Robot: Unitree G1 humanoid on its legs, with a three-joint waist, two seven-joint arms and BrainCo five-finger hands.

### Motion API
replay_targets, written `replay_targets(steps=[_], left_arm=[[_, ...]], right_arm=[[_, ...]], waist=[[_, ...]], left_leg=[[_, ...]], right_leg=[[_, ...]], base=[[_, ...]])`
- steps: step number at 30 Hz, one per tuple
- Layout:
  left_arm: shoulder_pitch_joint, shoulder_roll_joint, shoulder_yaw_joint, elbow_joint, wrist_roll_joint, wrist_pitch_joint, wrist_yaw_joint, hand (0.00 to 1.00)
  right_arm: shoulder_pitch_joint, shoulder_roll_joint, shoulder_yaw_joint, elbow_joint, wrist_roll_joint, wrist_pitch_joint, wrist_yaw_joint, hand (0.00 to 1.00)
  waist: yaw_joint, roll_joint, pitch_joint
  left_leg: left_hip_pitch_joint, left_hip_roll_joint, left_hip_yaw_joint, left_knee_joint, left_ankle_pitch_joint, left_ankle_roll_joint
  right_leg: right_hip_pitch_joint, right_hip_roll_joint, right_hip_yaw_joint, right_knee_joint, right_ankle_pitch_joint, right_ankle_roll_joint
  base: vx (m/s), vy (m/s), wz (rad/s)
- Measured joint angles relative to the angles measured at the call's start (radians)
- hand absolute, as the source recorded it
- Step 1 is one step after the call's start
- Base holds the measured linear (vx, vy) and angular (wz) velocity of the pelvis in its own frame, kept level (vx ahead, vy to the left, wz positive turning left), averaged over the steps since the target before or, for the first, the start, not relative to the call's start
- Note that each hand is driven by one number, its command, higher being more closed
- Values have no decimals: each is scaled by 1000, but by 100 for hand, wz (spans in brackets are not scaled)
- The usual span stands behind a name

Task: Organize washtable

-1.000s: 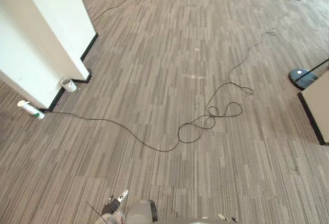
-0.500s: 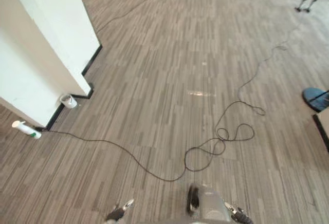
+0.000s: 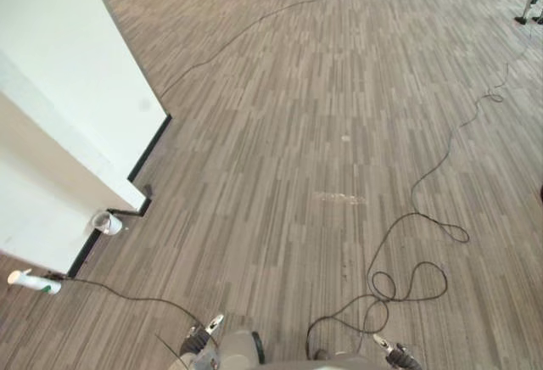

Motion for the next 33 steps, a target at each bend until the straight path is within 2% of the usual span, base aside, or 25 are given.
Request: replay_targets(steps=[1, 2, 3, 4, 5, 7, 9, 11, 12, 13, 14, 15, 16, 17, 18, 19, 20, 21, 22, 24, 26, 27, 30, 32, 33], left_arm=[[0, -1, -2, 1, -1, 0, 0, 0], [1, 2, -2, 2, -3, 1, -1, 0], [0, 9, 1, 1, -3, 1, -3, 0], [-1, 9, 4, 1, -3, 0, -7, 0], [-3, 22, -3, 5, -1, 2, -16, 0], [-3, 31, -7, 14, -2, 9, -18, 0], [-2, 62, -55, 34, -1, 17, -16, 0], [5, 72, -84, 46, -2, 21, -14, 0], [6, 73, -85, 48, -2, 21, -13, 0], [6, 73, -95, 49, -1, 20, -10, 0], [6, 75, -110, 49, 0, 18, -1, 0], [5, 74, -109, 47, -1, 20, 1, 0], [6, 55, -106, 46, -3, 20, 5, 0], [14, 42, -93, 38, -9, 14, 4, 0], [14, 37, -77, 36, -11, 12, 3, 0], [20, 27, -60, 36, -11, 7, 3, 0], [24, 21, -65, 39, -10, 6, 2, 0], [25, 16, -64, 41, -10, 6, 1, 0], [24, 7, -59, 40, -11, 2, 0, 0], [29, 27, -62, 40, -8, -1, 1, 0], [25, 36, -62, 41, -8, 0, 1, 0], [21, 36, -62, 41, -8, 1, 1, 0], [18, 39, -65, 41, -7, 8, 2, 0], [22, 50, -67, 44, 9, 11, 2, 0], [21, 54, -69, 44, 19, 11, 2, 0]], right_arm=[[3, -2, -2, 2, 0, 0, 0, 0], [7, -2, 0, 5, -2, 0, 1, 0], [11, 7, -3, 6, -9, 1, 1, 0], [16, 11, -9, 8, -10, 1, 2, 0], [14, 19, -11, 26, -8, 2, 5, 0], [10, 18, -12, 24, -8, 1, 7, 0], [7, 16, -11, 30, -8, 1, 5, 0], [8, 8, -3, 27, -8, -2, 6, 0], [8, 8, 1, 22, -8, -4, 6, 0], [6, 13, 1, 5, -9, -7, 3, 0], [9, 14, 1, -3, -10, -7, 2, 0], [17, 17, 1, -3, -10, -6, 1, 0], [27, 10, -8, 3, -9, -5, 1, 0], [30, 8, -7, 9, -8, -6, -1, 0], [28, 8, -6, 9, -9, -6, 0, 0], [20, 6, 1, 14, -10, -6, 0, 0], [15, -1, 0, 19, -13, -6, -1, 0], [14, -5, 0, 22, -19, -6, -1, 0], [15, -11, 1, 25, -33, -6, -1, 0], [17, 5, 23, 25, -47, -6, -5, 0], [16, 19, 22, 24, -46, -6, -6, 0], [15, 22, 22, 23, -45, -6, -4, 0], [15, 11, 23, -8, -33, -6, 0, 0], [16, 11, 26, -10, -13, -6, 1, 0], [16, 12, 27, -10, -5, -6, 1, 0]], waist=[[2, 6, -2], [9, 5, -4], [19, -9, -14], [22, -11, -23], [21, -40, -29], [23, -48, -29], [19, -45, -18], [7, -32, -17], [0, -30, -17], [-7, -31, -17], [-9, -32, -18], [-13, -36, -21], [-18, -25, -36], [-6, -15, -44], [1, -17, -44], [6, -21, -41], [-5, -10, -46], [-6, -4, -48], [-3, 4, -52], [-1, -31, -70], [-3, -51, -69], [-2, -47, -65], [-6, -32, -28], [-5, -35, -25], [-6, -36, -25]], left_leg=[[-6, -10, -33, -91, 29, 4], [-13, -12, -50, -86, 102, 43], [-17, -33, -49, -47, 140, 93], [-20, -45, -45, -26, 144, 103], [-7, -80, -20, -16, 94, 130], [52, -106, 3, -62, 89, 159], [184, -137, 2, -150, 78, 176], [281, -131, -10, -213, 78, 176], [298, -128, -14, -223, 78, 175], [311, -125, -27, -228, 75, 168], [318, -130, -27, -224, 64, 150], [321, -139, -36, -218, 59, 142], [318, -138, -49, -190, 46, 123], [296, -133, -36, -135, 45, 119], [282, -133, -25, -97, 41, 108], [276, -135, -11, -129, 9, 94], [304, -137, -12, -281, 21, 87], [312, -130, -11, -361, 51, 77], [307, -112, -2, -395, 159, 114], [309, -126, 4, -377, 156, 114], [313, -131, 12, -376, 144, 125], [313, -128, 22, -366, 130, 135], [364, -125, 65, -348, 123, 135], [397, -119, 87, -345, 100, 134], [398, -104, 92, -335, 59, 138]], right_leg=[[21, -1, 6, -12, -15, 19], [43, -7, 19, -9, -45, 39], [51, -31, 31, 14, -84, 68], [47, -47, 37, 39, -106, 77], [-1, -92, 48, 172, -117, 95], [-135, -144, 54, 482, -110, 90], [-217, -189, 25, 702, -154, 90], [-244, -178, -51, 671, -192, 58], [-257, -164, -67, 627, -194, 54], [-287, -128, -70, 496, -185, 53], [-298, -87, -56, 311, -61, -3], [-299, -83, -44, 251, 54, -23], [-274, -73, -44, 217, 75, -12], [-237, -78, -30, 155, 92, -10], [-216, -85, -21, 124, 97, -10], [-187, -88, -8, 90, 102, -13], [-166, -86, -8, 71, 101, -13], [-157, -81, -9, 61, 101, -12], [-147, -61, -5, 50, 94, 6], [-133, -77, -3, 34, 94, 14], [-133, -88, 3, 39, 94, 16], [-158, -91, 6, 91, 77, 40], [-263, -136, -12, 369, 4, 62], [-276, -173, -94, 396, -23, 59], [-297, -184, -123, 380, -23, 59]], base=[[368, 240, -32], [484, 354, -40], [441, 335, -39], [565, 371, -32], [538, 347, -24], [469, 326, -15], [445, 262, 4], [370, 146, 13], [368, 90, 31], [357, 47, 43], [362, 38, 52], [394, 44, 57], [398, 69, 30], [388, 77, 4], [329, 57, -35], [300, 27, -29], [317, 44, -20], [278, 74, -15], [201, 80, -19], [166, 56, -13], [164, 96, -9], [112, 85, -21], [33, 97, -28], [16, 74, -31], [20, 58, -30]])
